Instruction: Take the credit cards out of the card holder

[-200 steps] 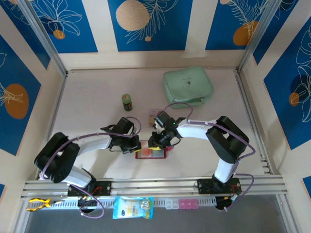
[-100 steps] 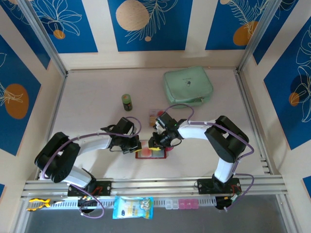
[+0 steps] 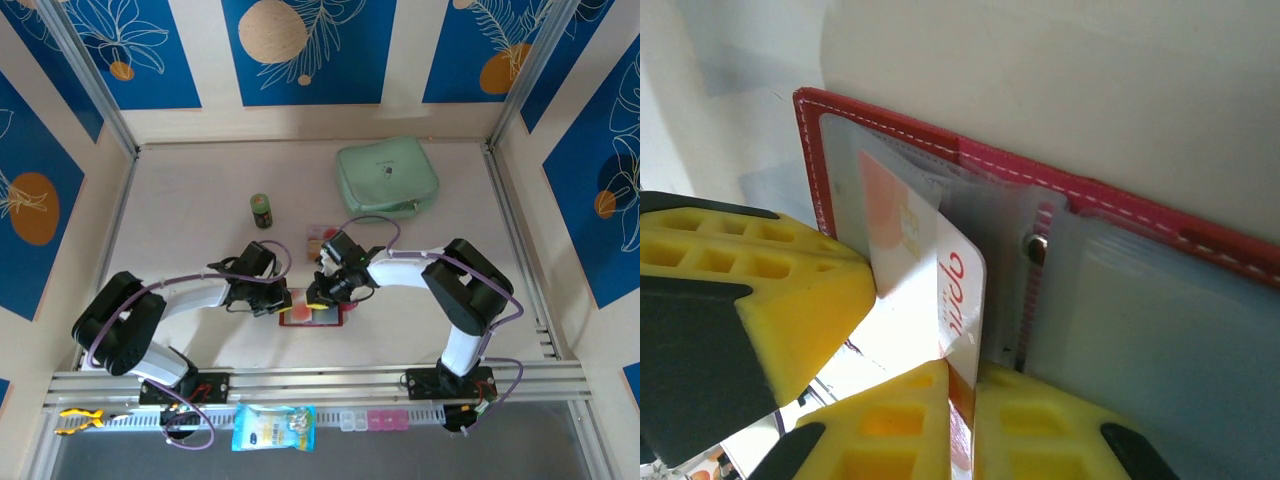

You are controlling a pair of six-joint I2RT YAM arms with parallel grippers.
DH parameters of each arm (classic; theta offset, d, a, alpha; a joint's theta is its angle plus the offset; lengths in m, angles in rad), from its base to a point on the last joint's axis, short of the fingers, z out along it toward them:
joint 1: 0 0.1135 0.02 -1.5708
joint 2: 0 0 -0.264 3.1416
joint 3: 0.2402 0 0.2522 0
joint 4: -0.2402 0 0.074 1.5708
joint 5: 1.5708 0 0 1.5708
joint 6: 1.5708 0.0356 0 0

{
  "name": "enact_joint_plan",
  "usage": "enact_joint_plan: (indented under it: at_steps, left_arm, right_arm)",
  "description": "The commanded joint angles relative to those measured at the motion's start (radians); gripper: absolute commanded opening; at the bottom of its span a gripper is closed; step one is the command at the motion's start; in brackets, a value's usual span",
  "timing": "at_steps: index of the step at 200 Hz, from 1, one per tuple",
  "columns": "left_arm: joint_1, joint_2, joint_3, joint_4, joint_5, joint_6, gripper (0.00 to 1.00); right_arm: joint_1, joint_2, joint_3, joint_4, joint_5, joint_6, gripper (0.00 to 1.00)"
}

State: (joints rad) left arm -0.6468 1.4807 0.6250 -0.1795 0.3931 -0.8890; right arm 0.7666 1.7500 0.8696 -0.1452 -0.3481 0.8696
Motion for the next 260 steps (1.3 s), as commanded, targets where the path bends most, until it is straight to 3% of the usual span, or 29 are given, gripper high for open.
enact_joint_plan:
  at_steps: [1, 123, 260]
  left_arm:
    - [-0.008, 0.004, -0.03, -0.043, -0.033, -0.01, 0.0]
    - [-0.007, -0.011, -0.025, -0.058, -0.033, -0.012, 0.01]
    - [-0.007, -0.018, -0.025, -0.038, -0.017, -0.022, 0.01]
  right_arm:
    - [-0.007, -0.025, -0.017, -0.029, 0.002, 0.0, 0.1]
    - [-0.03, -0.14, -0.026, -0.2, 0.079, -0.082, 0.07]
    - [0.009, -0.136, 0.096, -0.384, 0.187, -0.139, 0.05]
